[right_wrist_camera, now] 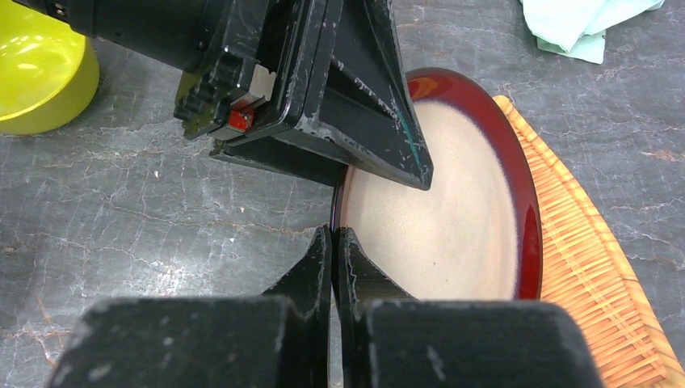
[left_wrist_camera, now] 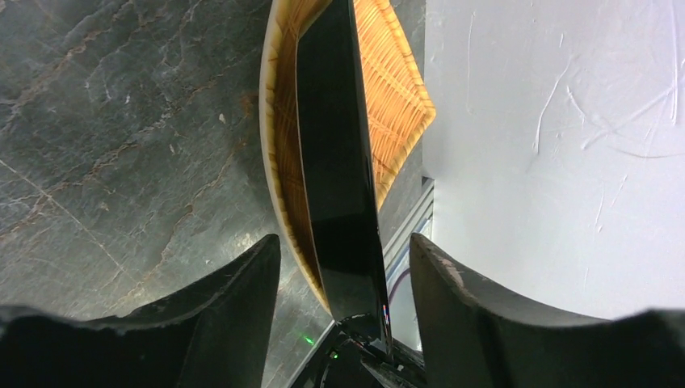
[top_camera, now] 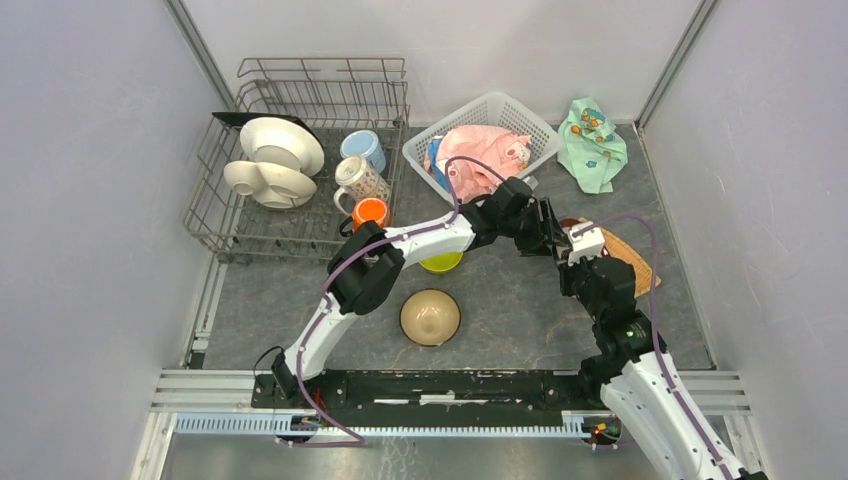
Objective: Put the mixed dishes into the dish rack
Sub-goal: Insert the plate into the dish rack.
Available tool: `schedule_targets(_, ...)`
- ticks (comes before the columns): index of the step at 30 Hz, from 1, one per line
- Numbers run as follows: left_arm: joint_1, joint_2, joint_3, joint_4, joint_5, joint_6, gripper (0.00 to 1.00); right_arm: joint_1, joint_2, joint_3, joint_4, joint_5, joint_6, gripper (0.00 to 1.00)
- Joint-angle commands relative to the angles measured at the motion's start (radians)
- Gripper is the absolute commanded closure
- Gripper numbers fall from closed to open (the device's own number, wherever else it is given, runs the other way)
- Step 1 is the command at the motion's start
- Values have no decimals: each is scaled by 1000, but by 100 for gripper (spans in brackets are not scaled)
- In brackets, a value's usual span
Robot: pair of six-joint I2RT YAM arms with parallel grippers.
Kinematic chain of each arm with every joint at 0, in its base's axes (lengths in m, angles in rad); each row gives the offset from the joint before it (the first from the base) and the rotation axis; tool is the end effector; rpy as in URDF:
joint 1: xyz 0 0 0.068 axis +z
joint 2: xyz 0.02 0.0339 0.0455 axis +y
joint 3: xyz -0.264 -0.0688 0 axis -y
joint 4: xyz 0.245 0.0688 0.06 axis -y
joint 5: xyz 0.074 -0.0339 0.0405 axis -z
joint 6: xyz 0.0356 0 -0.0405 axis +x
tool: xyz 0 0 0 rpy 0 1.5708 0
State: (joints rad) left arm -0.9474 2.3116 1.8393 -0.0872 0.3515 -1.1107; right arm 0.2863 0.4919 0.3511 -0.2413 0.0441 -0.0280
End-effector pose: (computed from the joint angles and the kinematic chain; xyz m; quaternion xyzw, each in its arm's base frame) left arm 0.3022 -0.4413 0.1933 0.0142 0.8654 -0.4875 0.1148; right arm 0.1347 0.0380 0.2224 -0.1174 0.8200 0.0540 0.5575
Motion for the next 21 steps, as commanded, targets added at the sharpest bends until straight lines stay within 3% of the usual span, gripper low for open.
schedule_targets(1,-1,11,30,79,48,-80,40,5,-22,7,90,-28,5,100)
schedule_targets(4,-1,1,38,84,54,-97,53,5,-21,23,54,-41,10,98)
schedule_targets(9,2,-14,41,136,85,-176,71,5,-57,88,-38,-19,22,80)
schedule_targets(15,7,-47,48,114,69,-178,80,5,-91,193,-146,27,81,55)
schedule_targets(21,19,-59,108,43,57,-143,84,5,-89,324,-234,63,155,41)
